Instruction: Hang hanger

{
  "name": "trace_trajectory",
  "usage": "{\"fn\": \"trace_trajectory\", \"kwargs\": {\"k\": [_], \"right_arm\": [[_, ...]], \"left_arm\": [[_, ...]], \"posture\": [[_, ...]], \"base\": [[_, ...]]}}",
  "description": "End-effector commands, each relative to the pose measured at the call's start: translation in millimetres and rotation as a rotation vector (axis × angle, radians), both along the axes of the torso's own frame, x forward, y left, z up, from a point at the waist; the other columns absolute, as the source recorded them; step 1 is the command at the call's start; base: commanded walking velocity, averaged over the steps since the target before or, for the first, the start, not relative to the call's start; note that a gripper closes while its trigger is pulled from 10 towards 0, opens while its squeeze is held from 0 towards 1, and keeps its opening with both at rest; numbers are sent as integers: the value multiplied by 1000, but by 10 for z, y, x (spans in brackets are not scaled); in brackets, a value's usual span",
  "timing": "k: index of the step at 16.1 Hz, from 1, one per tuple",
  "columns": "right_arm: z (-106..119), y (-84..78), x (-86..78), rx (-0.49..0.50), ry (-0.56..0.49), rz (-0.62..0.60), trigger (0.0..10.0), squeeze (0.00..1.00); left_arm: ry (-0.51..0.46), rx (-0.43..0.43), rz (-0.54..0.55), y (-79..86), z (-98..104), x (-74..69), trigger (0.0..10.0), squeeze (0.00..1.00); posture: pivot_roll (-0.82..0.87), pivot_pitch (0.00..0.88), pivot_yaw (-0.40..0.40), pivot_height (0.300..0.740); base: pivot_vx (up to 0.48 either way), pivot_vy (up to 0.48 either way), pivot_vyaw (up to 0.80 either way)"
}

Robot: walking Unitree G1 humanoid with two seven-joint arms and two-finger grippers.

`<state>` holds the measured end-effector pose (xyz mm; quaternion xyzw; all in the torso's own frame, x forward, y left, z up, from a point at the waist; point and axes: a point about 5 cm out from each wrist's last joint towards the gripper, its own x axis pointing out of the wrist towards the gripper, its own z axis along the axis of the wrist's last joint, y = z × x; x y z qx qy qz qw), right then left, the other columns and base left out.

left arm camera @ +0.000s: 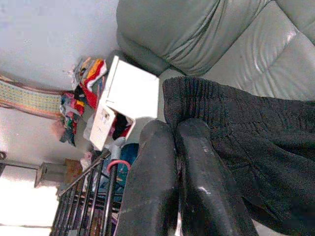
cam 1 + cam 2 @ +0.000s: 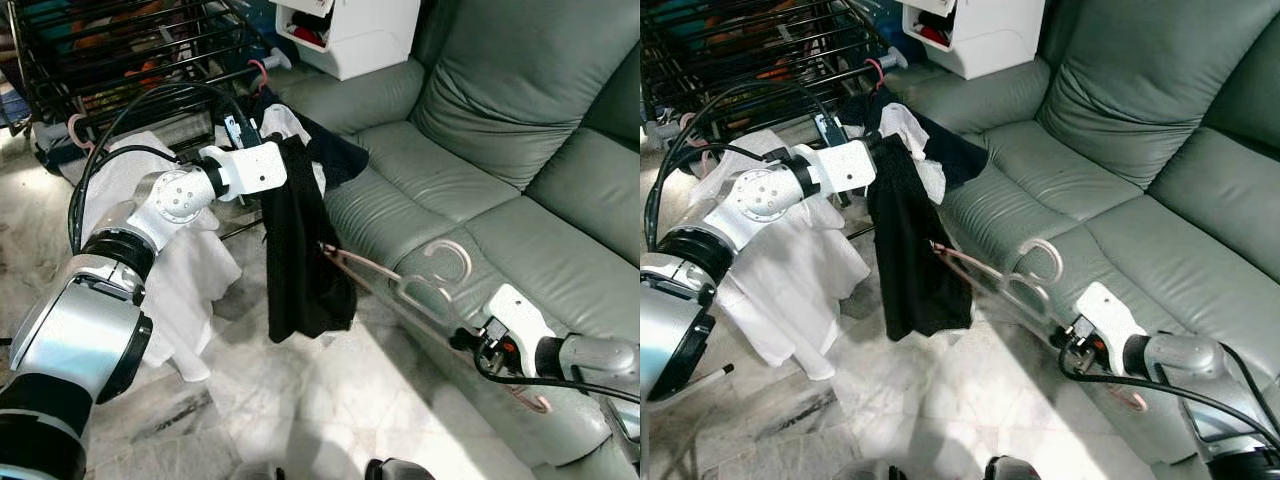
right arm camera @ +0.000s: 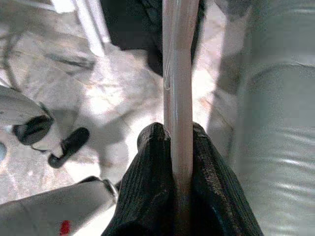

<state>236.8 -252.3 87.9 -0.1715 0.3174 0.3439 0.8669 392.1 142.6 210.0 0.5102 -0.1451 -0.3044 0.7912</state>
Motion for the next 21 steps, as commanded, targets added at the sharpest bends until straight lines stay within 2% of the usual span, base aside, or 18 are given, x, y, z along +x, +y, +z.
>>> {"fn": "trace_trajectory", "kwargs": {"k": [1,3,5,10,11,12,14,17,18,19,20,21], "right_arm": [[52,-6,68,-13,-44,-24,10000,0],[37,-21,79,-35,-54,-30,10000,0],[69,-13,164,-27,-101,-56,10000,0],[10,67,182,18,-92,-46,10000,0],[-10,91,147,37,-72,-35,10000,0],[-18,82,145,41,-64,-34,10000,0],[-67,64,139,121,-6,-59,10000,0],[-152,22,206,210,13,-242,10000,0],[-206,-81,302,204,-13,-412,10000,0],[-236,-141,340,200,-23,-496,10000,0],[-229,-233,396,254,-43,-658,10000,0],[-207,-262,425,292,-55,-733,10000,0]], "left_arm": [[16,1,0,36,-45,-18,10000,0],[22,-23,-10,-1,-79,-32,10000,0],[47,-123,-61,-149,-151,-86,10000,0],[58,-219,-162,-428,-301,-227,10000,0],[44,-255,-218,-547,-301,-297,10000,0],[38,-283,-246,-586,-267,-327,10000,0],[-16,-325,-416,-810,-144,-500,10000,0],[-10,-312,-596,-1025,-101,-746,10000,0],[-9,-303,-609,-1032,-89,-792,10000,0],[1,-311,-609,-1018,-87,-815,10000,0],[20,-309,-558,-906,-161,-819,10000,0],[39,-304,-511,-815,-229,-810,10000,0]], "posture": [[-113,26,85,740],[-110,28,89,740],[-112,16,101,740],[-98,0,90,740],[-99,0,84,740],[-103,4,81,740],[-110,3,82,740],[-113,0,80,740],[-104,0,84,740],[-103,0,85,740],[-97,0,85,740],[-95,0,84,740]], "base": [[0,0,0],[0,0,0],[0,0,0],[0,0,0],[0,0,0],[0,0,0],[0,0,0],[0,0,0],[0,0,0],[0,0,0],[0,0,0],[0,0,0]]}}
